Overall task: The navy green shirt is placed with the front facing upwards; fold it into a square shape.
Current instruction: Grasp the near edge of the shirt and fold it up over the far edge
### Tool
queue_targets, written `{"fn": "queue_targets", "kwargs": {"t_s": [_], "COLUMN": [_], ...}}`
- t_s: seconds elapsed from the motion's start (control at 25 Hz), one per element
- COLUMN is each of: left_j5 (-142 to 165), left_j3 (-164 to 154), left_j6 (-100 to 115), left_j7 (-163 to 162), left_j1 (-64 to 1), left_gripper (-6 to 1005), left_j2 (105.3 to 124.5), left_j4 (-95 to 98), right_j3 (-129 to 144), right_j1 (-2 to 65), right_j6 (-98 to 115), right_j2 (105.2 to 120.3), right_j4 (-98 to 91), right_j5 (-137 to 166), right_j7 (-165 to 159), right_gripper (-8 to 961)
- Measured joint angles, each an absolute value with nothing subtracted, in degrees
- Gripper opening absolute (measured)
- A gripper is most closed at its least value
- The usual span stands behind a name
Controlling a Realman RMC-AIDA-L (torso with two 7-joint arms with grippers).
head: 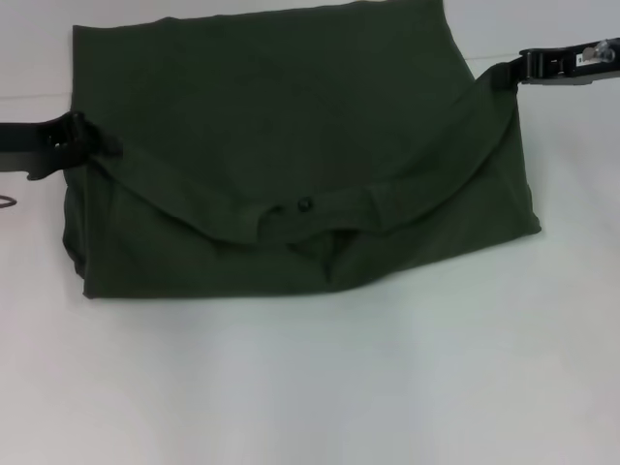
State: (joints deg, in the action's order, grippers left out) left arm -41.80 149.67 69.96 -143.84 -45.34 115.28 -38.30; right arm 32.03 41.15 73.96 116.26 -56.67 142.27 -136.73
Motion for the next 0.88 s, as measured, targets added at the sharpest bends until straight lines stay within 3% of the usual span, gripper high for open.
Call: {"fn": "queue_targets", "kwargs": {"t_s": [0.88], "left_j5": [-43.7], "left_j3": [149.4], "left_j6": [59.0], "left_j7": [-142.8], "left_j1": [-47.3], "left_gripper": [129], "left_j2": [116.65], "left_j4": [-36.2], "right_j3": [32.7], "right_j1": [41.0], "right_j6": [57.1], "right_j2": [117.27], "right_j4": [-49.7], "right_j5": [136.8], "right_j7": [-134.2], "right_gripper": [22]}}
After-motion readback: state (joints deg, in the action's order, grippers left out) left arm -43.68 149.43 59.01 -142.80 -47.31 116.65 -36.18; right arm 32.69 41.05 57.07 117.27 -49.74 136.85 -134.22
